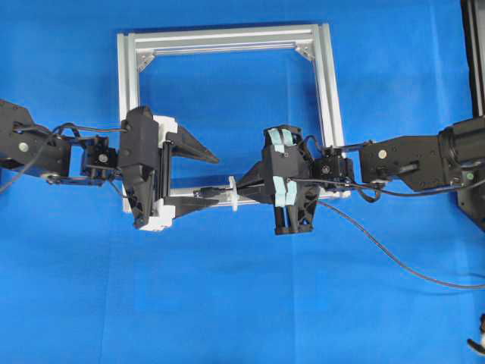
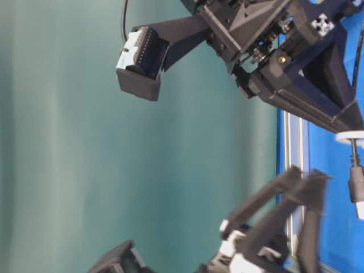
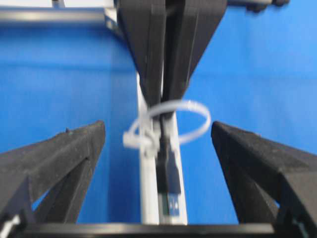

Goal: Insert the wire through the string loop located in the center.
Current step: 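Move the left gripper to the plug emerging from the loop, then close the left gripper on the USB plug past the loop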

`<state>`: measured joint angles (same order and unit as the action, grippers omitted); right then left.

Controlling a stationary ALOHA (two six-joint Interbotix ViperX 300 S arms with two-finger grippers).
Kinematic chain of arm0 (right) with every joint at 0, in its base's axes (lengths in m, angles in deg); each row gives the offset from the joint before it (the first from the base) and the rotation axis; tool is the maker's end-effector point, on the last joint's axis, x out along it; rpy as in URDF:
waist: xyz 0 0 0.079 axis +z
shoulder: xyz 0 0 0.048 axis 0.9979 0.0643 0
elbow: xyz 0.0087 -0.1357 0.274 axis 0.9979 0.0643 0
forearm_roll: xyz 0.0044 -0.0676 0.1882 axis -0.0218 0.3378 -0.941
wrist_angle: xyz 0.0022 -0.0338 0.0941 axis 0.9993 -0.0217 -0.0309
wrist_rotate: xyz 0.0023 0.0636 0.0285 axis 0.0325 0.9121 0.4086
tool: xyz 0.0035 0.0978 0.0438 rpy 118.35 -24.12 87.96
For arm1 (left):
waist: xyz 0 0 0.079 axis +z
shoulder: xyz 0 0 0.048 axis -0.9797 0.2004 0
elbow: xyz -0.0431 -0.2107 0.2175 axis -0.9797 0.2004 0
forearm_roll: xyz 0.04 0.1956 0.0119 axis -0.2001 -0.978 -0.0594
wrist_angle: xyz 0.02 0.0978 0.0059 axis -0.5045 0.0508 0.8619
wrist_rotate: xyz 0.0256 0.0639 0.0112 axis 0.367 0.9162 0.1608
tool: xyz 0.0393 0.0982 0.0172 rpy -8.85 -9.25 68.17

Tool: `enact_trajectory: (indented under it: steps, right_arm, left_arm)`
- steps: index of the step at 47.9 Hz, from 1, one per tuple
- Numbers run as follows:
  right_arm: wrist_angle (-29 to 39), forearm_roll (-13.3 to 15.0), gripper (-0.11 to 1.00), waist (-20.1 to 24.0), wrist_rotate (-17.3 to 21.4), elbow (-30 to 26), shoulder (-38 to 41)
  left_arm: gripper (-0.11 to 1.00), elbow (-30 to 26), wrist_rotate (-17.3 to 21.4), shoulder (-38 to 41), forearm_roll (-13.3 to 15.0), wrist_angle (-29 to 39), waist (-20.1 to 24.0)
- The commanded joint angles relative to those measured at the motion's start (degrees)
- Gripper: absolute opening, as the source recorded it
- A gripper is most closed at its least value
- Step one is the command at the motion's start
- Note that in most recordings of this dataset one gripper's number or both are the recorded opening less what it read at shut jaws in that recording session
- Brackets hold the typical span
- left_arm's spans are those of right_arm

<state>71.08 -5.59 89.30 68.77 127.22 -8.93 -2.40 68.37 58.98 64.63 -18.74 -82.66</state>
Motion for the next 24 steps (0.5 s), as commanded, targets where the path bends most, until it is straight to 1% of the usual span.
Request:
enact_trajectory:
  steps: [1, 11, 24]
  right_arm:
    - [-0.2, 0.1, -0.02, 0.1, 0.0, -0.7, -0.9]
    - [-0.2, 0.1, -0.02, 0.1, 0.0, -0.6, -0.9]
    - [0.1, 0.1, -0.02, 0.0, 0.0, -0.7, -0.9]
  left_arm:
    - [0.92, -1.0, -0.4, 1.0, -0.1, -0.2, -0.7]
    - [0.92, -1.4, -1.8, 5.5, -0.1, -0.4, -1.1]
    - [0.92, -1.8, -2.0, 5.8, -0.1, -1.1, -1.1]
